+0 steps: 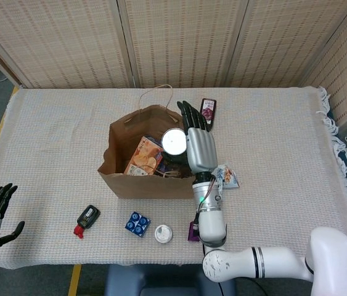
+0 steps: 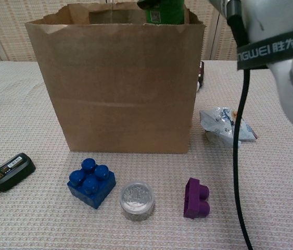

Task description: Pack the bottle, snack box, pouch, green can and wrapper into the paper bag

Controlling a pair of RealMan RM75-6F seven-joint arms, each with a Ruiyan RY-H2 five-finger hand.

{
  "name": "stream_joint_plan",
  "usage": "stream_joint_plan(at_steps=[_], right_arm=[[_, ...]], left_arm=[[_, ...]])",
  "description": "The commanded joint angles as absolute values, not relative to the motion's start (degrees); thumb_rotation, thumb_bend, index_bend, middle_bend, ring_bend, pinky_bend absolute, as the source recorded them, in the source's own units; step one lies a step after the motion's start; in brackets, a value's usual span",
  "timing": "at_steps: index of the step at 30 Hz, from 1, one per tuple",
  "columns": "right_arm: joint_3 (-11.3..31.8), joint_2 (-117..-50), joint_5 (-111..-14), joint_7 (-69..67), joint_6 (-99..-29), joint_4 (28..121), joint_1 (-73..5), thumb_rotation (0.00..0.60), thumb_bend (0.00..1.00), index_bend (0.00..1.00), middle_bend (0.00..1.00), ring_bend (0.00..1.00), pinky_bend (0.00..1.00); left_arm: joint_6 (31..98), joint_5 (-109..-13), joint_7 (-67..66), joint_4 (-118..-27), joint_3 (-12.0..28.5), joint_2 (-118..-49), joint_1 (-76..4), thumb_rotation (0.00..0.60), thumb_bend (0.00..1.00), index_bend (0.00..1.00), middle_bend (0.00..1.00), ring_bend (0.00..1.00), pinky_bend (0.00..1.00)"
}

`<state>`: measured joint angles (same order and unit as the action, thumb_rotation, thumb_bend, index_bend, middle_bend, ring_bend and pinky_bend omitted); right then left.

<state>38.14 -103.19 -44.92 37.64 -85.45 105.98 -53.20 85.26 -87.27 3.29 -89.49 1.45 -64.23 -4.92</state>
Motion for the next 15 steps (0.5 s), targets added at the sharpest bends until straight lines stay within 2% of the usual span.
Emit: stream_joint_plan(at_steps=[1, 15], right_arm=[[38.59, -101.24, -47.15, 35.61, -85.93, 106.70, -52.39, 0.600, 0.02, 0.00, 0.00, 0.00, 0.06], [41.93, -93.27, -46.34, 34.47, -87.61, 114.29, -49.93, 0.600, 0.02, 0.00, 0.00, 0.00, 0.06]], left_arm=[[85.28, -87.26, 3.21, -89.49, 1.46, -64.25, -4.92, 0.600, 0.33, 0.00, 0.00, 0.00, 0.00], [85.38, -87.19, 2.80, -89.60, 1.47, -64.32, -4.86, 0.600, 0.33, 0.00, 0.00, 0.00, 0.00]])
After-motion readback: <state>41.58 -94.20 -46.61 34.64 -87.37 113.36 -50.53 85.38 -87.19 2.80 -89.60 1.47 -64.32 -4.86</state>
